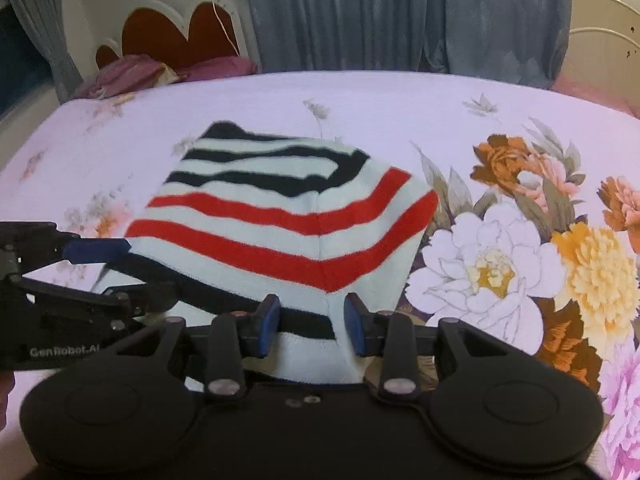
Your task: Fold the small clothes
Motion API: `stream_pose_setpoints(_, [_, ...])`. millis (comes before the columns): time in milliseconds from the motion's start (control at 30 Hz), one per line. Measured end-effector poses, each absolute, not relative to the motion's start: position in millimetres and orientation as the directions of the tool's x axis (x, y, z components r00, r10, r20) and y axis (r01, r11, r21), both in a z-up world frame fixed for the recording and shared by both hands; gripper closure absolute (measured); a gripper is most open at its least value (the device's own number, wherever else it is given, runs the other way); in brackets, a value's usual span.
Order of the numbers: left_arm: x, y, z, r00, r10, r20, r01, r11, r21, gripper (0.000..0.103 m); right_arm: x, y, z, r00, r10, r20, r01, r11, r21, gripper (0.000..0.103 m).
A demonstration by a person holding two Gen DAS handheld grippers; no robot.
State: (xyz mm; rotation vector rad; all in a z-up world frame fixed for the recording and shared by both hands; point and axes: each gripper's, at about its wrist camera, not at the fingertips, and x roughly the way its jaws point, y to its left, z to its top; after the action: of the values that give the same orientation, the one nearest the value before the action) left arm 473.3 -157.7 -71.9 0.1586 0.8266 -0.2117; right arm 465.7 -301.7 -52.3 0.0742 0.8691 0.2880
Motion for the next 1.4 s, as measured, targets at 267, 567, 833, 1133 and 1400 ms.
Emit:
stream_pose_setpoints(267, [471,-111,-81,0.645,-0.130,-0.753,0.099,0.991,-0.087,0.013,456,-383,-65,0.629,0.387,-0.674,-0.021,0.875,0.483,0.044])
stream_pose_setpoints(567, [476,-87,-109,0.599,-0.227,-0.768,0.004,0.960,-0.280,0.013,467,-403,-113,0.524,0.603,-0.601,0.013,0.700,0.714,0.031])
stream_pose_setpoints(833, [484,-94,-114,0.588,-0.216,-0.779,-0.024,0.959,-0.284,0.013,488,-386,-119,0.474,0.653,-0.591,-0.092,0.704,0.705,0.031])
stream_pose_setpoints(1133, [493,-103,-111,0.581,-0.215,-0.785,0.007,0.966,-0.259,0.013,500,-364,-108,0.456,0.587,-0.669,-0.180,0.797,0.576,0.044])
stream_pose_setpoints(1400, [507,-105,-120,0.547,-0.277,-0.790,0.030,0.949,-0.313,0.013,506,-349,-108,0.458,0.559,-0.692,-0.211,0.824,0.526,0.037])
